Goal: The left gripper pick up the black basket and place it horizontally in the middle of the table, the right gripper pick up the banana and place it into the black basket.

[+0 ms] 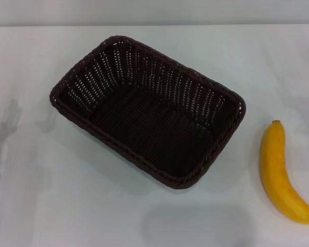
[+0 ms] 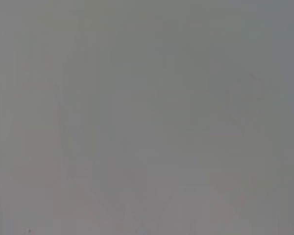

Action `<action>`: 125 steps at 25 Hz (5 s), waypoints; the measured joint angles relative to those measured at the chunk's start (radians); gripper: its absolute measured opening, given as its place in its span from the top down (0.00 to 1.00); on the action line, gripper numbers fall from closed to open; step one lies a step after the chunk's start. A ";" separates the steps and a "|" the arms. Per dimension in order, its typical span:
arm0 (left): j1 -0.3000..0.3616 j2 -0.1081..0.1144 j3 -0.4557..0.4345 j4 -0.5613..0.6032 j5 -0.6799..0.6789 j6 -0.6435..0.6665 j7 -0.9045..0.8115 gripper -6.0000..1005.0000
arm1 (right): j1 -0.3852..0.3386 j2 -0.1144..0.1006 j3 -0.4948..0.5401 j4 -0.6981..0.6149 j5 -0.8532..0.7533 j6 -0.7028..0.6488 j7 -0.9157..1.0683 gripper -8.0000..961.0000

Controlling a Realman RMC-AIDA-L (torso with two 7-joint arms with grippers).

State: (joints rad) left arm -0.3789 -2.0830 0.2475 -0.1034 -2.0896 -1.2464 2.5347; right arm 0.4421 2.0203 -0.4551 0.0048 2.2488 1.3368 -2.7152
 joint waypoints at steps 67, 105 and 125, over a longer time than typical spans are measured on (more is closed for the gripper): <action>-0.615 0.185 0.627 0.706 1.572 -0.047 -1.723 0.15 | 0.056 0.005 -0.036 0.018 -0.001 0.043 0.000 0.12; -0.412 0.219 0.618 0.738 1.053 -0.116 -1.630 0.84 | 0.031 0.002 -0.035 0.012 -0.002 0.054 0.000 0.12; -0.236 0.149 0.449 0.653 0.910 0.021 -1.656 0.84 | 0.055 -0.001 -0.025 0.003 0.005 0.010 -0.002 0.12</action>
State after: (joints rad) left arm -0.6147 -1.9339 0.6962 0.5499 -1.1799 -1.2258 0.8784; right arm 0.4972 2.0196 -0.4801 0.0073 2.2538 1.3471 -2.7170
